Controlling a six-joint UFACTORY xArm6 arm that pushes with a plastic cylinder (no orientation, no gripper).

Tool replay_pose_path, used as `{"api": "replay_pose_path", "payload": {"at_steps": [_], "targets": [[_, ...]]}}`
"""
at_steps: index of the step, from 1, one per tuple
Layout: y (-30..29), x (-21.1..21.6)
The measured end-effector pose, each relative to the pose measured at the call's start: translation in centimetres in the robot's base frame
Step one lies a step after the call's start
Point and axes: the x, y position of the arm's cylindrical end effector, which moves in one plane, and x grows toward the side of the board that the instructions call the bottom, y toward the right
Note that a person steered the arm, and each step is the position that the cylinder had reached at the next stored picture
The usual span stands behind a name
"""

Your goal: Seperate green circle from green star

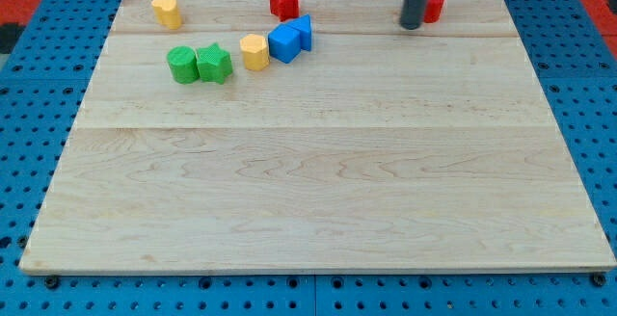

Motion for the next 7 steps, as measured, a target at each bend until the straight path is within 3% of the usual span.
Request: {"api": "replay_pose_path", "payload": {"at_steps": [2, 3, 4, 5, 7], "targets": [[-14.1, -0.1], [-14.9, -1.2], [-20.0, -1.2], [-24.4, 0.5], [-26.0, 5.2]]}}
